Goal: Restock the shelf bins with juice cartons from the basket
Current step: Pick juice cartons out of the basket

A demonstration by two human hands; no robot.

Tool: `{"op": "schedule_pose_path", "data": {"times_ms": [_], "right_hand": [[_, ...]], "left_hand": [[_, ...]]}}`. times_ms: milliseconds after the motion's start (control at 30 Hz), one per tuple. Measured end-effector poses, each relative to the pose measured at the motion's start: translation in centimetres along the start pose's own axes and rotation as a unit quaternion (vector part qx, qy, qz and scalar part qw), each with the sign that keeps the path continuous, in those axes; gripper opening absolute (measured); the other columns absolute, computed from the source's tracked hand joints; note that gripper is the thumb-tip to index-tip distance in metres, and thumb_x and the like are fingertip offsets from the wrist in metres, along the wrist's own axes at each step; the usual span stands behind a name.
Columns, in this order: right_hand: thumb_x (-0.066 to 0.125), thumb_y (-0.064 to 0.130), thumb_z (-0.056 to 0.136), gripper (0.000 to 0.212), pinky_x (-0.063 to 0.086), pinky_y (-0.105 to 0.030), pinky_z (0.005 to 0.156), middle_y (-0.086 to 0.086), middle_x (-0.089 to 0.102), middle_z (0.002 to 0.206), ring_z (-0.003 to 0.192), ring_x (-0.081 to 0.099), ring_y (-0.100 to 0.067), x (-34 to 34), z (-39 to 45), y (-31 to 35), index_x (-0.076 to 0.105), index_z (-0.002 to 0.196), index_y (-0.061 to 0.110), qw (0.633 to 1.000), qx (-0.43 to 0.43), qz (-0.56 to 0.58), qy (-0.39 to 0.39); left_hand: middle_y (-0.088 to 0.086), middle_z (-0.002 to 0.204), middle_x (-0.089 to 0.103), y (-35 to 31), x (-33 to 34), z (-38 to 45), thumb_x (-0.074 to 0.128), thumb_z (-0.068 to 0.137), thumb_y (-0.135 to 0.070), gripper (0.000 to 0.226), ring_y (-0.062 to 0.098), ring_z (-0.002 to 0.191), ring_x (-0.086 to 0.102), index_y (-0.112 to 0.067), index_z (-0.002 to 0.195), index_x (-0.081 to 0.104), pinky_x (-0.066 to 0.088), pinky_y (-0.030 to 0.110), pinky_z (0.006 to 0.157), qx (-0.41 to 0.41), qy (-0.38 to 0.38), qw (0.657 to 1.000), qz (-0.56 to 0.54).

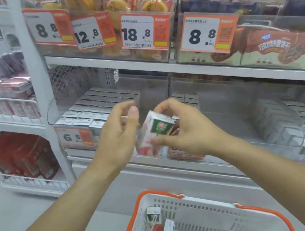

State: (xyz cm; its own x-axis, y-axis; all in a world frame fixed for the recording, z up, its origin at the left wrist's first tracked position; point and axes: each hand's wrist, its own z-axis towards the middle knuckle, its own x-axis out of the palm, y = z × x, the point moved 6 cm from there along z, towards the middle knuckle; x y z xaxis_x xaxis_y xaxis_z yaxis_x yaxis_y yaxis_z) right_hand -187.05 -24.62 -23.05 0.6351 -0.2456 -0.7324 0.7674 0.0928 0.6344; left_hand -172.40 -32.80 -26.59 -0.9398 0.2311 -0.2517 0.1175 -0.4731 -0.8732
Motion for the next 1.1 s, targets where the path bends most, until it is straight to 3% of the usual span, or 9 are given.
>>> {"op": "schedule_pose_path", "data": {"times_ms": [67, 133, 233, 333, 500, 600, 767, 900, 1100], "right_hand": [[0.085, 0.021, 0.076, 0.048, 0.054, -0.028, 0.070, 0.013, 0.065, 0.096, 0.079, 0.065, -0.007, -0.3, 1.7, 1.1, 0.050, 0.109, 0.028, 0.998, -0.019, -0.011, -0.067], [0.078, 0.018, 0.080, 0.045, 0.053, -0.033, 0.077, 0.007, 0.061, 0.104, 0.084, 0.063, -0.011, 0.5, 3.7, 1.9, 0.049, 0.112, 0.029, 0.992, -0.040, -0.053, -0.104], [0.072, 0.021, 0.079, 0.039, 0.050, -0.040, 0.086, 0.001, 0.056, 0.109, 0.095, 0.059, -0.021, 3.1, 7.0, 1.8, 0.055, 0.113, 0.029, 0.988, -0.023, -0.130, -0.083], [0.078, 0.024, 0.073, 0.039, 0.051, -0.037, 0.088, -0.002, 0.065, 0.108, 0.101, 0.061, -0.024, 5.9, 9.4, 1.1, 0.062, 0.108, 0.024, 0.989, 0.011, -0.146, -0.032], [0.072, 0.024, 0.081, 0.031, 0.059, -0.037, 0.080, -0.010, 0.072, 0.101, 0.077, 0.073, -0.023, 10.1, 11.4, -1.1, 0.067, 0.110, 0.018, 0.993, 0.101, -0.035, 0.045], [0.065, 0.026, 0.087, 0.031, 0.049, -0.027, 0.085, -0.010, 0.057, 0.121, 0.088, 0.065, -0.022, 10.6, 11.2, -1.5, 0.063, 0.118, 0.020, 0.990, 0.079, -0.095, 0.068], [0.060, 0.009, 0.088, 0.022, 0.051, -0.029, 0.084, -0.001, 0.051, 0.110, 0.087, 0.061, -0.014, 6.7, 3.5, -0.1, 0.062, 0.110, 0.013, 0.989, -0.085, -0.056, -0.110], [0.060, -0.004, 0.084, 0.016, 0.044, -0.019, 0.077, -0.002, 0.054, 0.093, 0.084, 0.053, -0.011, 5.8, -5.9, -3.8, 0.061, 0.095, 0.008, 0.975, -0.128, -0.054, -0.173], [0.060, 0.009, 0.085, 0.025, 0.052, -0.037, 0.085, 0.002, 0.060, 0.102, 0.083, 0.055, -0.012, 11.7, -15.4, -20.8, 0.061, 0.109, 0.017, 0.981, 0.169, -0.073, 0.053]], "left_hand": [[-0.002, 0.121, 0.057, 2.1, -2.3, 0.6, 0.051, 0.099, -0.029, 0.031, 0.012, 0.109, 0.054, -0.020, 0.128, 0.057, 0.043, 0.018, 0.090, 0.008, -0.061, 0.991, 0.119], [0.010, 0.129, 0.051, 4.8, -3.5, 0.8, 0.058, 0.090, -0.021, 0.043, 0.028, 0.121, 0.044, -0.013, 0.131, 0.054, 0.038, 0.036, 0.102, -0.017, -0.081, 0.964, 0.254], [0.015, 0.137, 0.047, 7.1, -3.3, 0.6, 0.067, 0.083, -0.021, 0.054, 0.036, 0.124, 0.038, -0.006, 0.133, 0.051, 0.034, 0.045, 0.104, -0.040, -0.073, 0.934, 0.347], [0.016, 0.135, 0.050, 7.5, -3.3, 0.6, 0.068, 0.081, -0.022, 0.054, 0.036, 0.123, 0.040, -0.002, 0.129, 0.053, 0.036, 0.046, 0.104, -0.016, -0.077, 0.932, 0.353], [0.014, 0.128, 0.053, 8.0, -3.9, 0.6, 0.070, 0.080, -0.018, 0.048, 0.032, 0.121, 0.038, -0.001, 0.122, 0.055, 0.036, 0.042, 0.105, 0.000, -0.080, 0.938, 0.338], [0.013, 0.129, 0.052, 7.9, -3.9, 0.5, 0.069, 0.081, -0.017, 0.048, 0.031, 0.121, 0.038, -0.002, 0.124, 0.055, 0.036, 0.040, 0.105, 0.007, -0.067, 0.940, 0.335], [0.005, 0.114, 0.055, 4.7, -3.4, -0.1, 0.066, 0.083, -0.013, 0.029, 0.022, 0.104, 0.054, -0.011, 0.112, 0.061, 0.045, 0.036, 0.090, 0.056, -0.089, 0.965, 0.240], [-0.005, 0.087, 0.068, 3.3, 2.9, -2.7, 0.065, 0.087, -0.015, 0.009, 0.011, 0.077, 0.063, -0.016, 0.095, 0.068, 0.050, 0.023, 0.071, 0.047, 0.143, 0.970, 0.193], [0.000, 0.093, 0.067, 10.3, 9.9, -9.0, 0.066, 0.085, -0.012, 0.015, 0.017, 0.081, 0.060, -0.011, 0.100, 0.068, 0.047, 0.025, 0.077, -0.075, 0.345, 0.891, 0.286]]}}
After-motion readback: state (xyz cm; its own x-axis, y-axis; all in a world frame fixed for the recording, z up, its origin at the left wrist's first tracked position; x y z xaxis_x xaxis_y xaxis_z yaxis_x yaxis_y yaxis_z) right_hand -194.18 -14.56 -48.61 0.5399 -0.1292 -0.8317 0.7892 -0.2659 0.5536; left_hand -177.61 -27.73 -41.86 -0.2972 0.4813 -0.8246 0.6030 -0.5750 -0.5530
